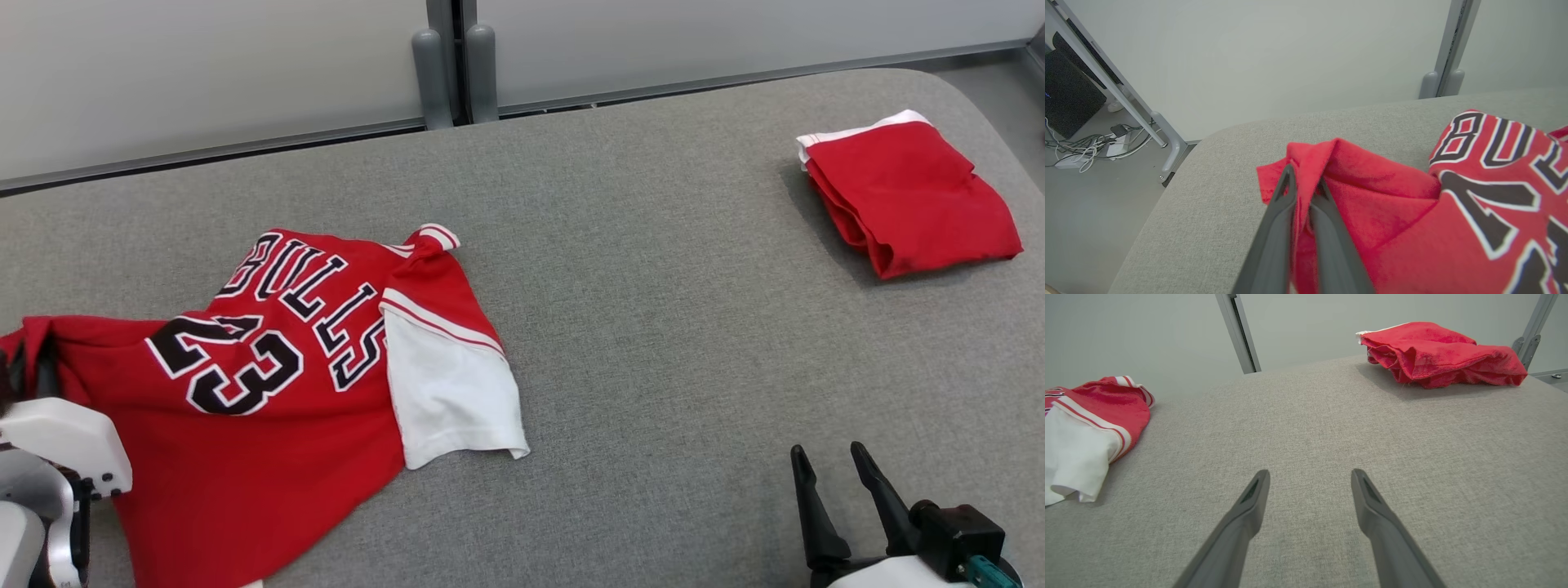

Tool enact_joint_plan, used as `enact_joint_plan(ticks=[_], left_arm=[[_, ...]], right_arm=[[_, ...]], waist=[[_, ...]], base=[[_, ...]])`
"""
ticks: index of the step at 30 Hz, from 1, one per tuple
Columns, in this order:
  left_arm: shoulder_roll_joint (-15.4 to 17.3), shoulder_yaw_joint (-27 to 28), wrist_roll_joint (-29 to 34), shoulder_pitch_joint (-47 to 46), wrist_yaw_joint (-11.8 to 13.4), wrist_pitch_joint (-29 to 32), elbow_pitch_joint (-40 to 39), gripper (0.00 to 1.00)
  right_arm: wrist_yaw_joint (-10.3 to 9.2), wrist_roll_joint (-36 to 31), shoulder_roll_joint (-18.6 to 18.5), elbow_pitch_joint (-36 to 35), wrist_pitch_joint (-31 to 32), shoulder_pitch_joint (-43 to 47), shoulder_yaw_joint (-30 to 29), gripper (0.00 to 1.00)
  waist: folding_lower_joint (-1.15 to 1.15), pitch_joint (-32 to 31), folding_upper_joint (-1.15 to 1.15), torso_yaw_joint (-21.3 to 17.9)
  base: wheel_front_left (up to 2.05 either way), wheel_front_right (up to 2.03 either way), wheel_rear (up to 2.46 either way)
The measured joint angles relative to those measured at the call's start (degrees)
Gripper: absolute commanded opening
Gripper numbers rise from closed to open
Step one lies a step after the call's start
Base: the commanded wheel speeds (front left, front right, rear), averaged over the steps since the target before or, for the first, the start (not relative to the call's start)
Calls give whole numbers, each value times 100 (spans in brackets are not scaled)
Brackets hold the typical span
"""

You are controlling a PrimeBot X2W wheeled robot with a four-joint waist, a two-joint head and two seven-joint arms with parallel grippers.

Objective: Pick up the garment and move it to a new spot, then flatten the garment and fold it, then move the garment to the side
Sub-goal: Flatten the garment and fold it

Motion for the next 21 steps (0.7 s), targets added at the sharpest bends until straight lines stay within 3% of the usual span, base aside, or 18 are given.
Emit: enact_joint_plan(ticks=[3,6,9,10,11,16,21], left_arm=[[-164,53,181,-372,48,-589,633,0],[-421,-41,185,-636,-104,-818,1239,0],[-620,-69,81,-764,-277,-961,1817,38],[-667,-75,73,-808,-319,-1060,1953,75],[-731,-25,25,-856,-347,-1180,2058,100],[-966,189,-169,-870,-513,-1651,2265,100],[-1226,543,-232,-342,-586,-1822,1636,100]], right_arm=[[0,0,0,-8,0,-5,-12,100],[0,0,0,-11,0,-11,-26,100],[0,0,2,3,0,-38,-9,100],[0,0,2,9,0,-49,-11,100],[0,0,1,12,0,-58,-9,100],[0,-46,2,-5,0,-54,-51,100],[0,-200,-1,-119,0,38,-213,100]], waist=[[0,98,0,-55],[0,154,0,-76],[0,162,0,-78],[0,151,0,-78],[0,138,0,-77],[0,11,0,-47],[0,-266,0,6]], base=[[0,0,0],[0,0,0],[0,0,0],[0,0,0],[0,0,0],[0,0,0],[0,0,0]])
